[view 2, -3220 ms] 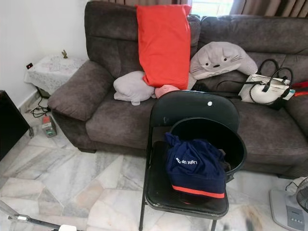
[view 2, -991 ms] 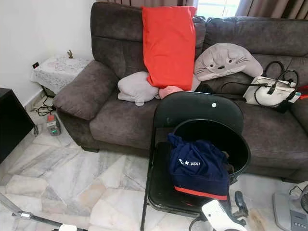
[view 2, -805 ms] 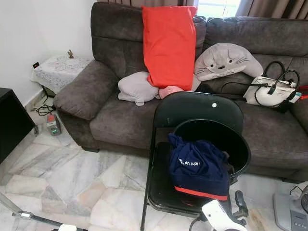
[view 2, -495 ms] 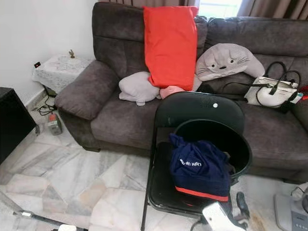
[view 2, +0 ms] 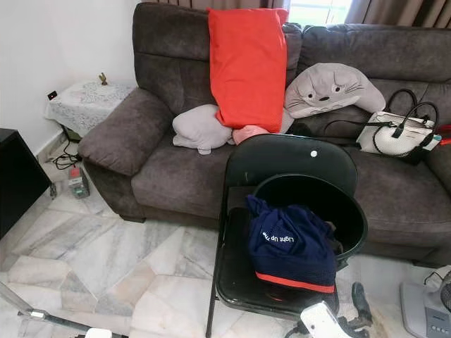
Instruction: Hang hanger
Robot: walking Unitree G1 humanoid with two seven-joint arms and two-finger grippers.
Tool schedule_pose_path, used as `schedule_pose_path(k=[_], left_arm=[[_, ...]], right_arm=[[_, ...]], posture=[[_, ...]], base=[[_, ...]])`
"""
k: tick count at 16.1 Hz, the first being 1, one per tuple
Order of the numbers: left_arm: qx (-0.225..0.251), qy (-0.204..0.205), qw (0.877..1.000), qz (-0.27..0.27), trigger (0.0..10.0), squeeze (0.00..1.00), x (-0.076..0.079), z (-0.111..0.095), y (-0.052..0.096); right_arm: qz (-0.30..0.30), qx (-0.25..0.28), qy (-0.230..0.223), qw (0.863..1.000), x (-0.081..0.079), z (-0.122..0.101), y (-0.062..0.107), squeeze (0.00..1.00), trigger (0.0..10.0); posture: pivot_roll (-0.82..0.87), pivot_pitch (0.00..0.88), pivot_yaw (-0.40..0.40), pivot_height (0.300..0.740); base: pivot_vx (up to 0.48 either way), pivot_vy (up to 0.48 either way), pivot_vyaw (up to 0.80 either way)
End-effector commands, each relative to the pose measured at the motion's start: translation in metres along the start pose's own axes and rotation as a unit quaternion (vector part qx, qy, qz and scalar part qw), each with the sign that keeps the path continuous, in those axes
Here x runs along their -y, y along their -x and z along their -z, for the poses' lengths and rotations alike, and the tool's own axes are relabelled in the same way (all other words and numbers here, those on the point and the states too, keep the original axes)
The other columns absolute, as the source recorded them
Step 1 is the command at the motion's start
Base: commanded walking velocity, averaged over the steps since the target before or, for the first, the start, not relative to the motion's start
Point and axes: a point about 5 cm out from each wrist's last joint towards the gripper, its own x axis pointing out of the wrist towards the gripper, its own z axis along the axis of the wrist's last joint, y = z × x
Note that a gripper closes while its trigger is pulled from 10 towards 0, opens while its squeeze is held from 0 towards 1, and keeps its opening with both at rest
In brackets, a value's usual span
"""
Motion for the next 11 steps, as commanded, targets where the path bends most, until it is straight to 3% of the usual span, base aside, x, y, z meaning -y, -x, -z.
schedule_pose_path(k=[1,5,11], left_arm=[[-0.013,-0.005,1.0,0.003,10.0,0.0,0.002,0.006,0.001],[-0.013,-0.007,1.0,0.003,10.0,0.0,0.002,0.006,0.001],[-0.012,-0.008,1.0,-0.001,10.0,0.0,0.001,0.006,0.001]], right_arm=[[-0.016,-0.023,-0.008,1.0,-0.005,0.006,0.001,0.0,10.0],[-0.015,-0.028,-0.003,0.999,-0.005,0.005,-0.006,0.0,10.0],[0.005,-0.003,0.011,1.0,0.006,-0.008,-0.033,0.0,10.0]], posture=[[-0.1,0.048,0.005,0.74],[-0.1,0.051,0.005,0.74],[-0.09,0.054,0.008,0.74]], base=[[0.0,0.0,0.0],[0.0,0.0,0.0],[0.0,0.0,0.0]])
